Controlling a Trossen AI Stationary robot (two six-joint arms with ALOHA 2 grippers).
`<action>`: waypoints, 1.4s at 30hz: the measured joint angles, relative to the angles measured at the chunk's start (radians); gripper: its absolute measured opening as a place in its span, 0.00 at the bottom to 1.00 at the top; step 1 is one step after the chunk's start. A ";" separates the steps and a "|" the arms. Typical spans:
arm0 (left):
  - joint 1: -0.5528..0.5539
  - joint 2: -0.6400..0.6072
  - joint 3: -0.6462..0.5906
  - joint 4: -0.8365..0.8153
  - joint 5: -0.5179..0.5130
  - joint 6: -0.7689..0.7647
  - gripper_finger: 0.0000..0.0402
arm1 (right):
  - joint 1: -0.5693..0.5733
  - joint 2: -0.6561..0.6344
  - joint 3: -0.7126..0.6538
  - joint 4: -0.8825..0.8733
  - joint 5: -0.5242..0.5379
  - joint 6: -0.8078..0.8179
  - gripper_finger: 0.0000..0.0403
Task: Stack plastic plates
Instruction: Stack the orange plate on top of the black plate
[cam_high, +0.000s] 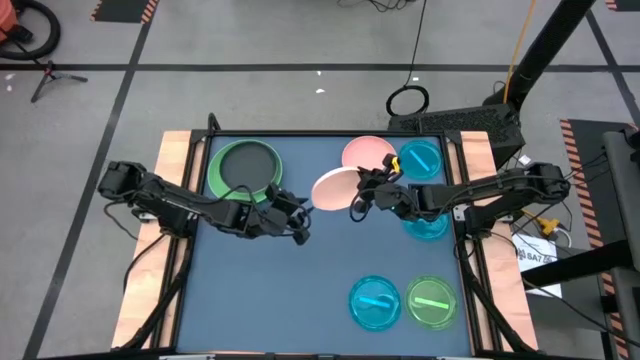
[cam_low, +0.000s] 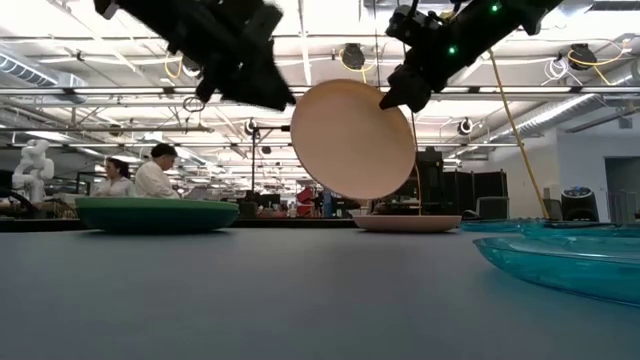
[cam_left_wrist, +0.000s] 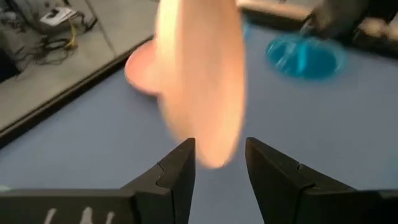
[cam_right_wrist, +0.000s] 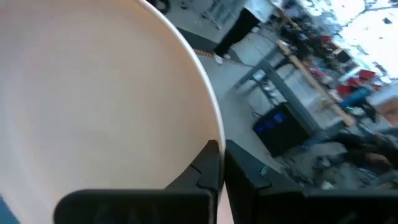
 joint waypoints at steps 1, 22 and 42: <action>0.000 0.001 -0.002 -0.004 -0.006 0.001 0.37 | 0.000 0.000 0.000 0.007 -0.015 0.000 0.02; 0.018 0.024 0.002 0.064 -0.053 -0.001 0.37 | 0.039 0.000 0.000 0.156 -0.171 -0.045 0.02; 0.018 0.024 0.002 0.062 -0.066 -0.048 0.11 | 0.032 0.000 0.001 0.151 -0.190 0.004 0.11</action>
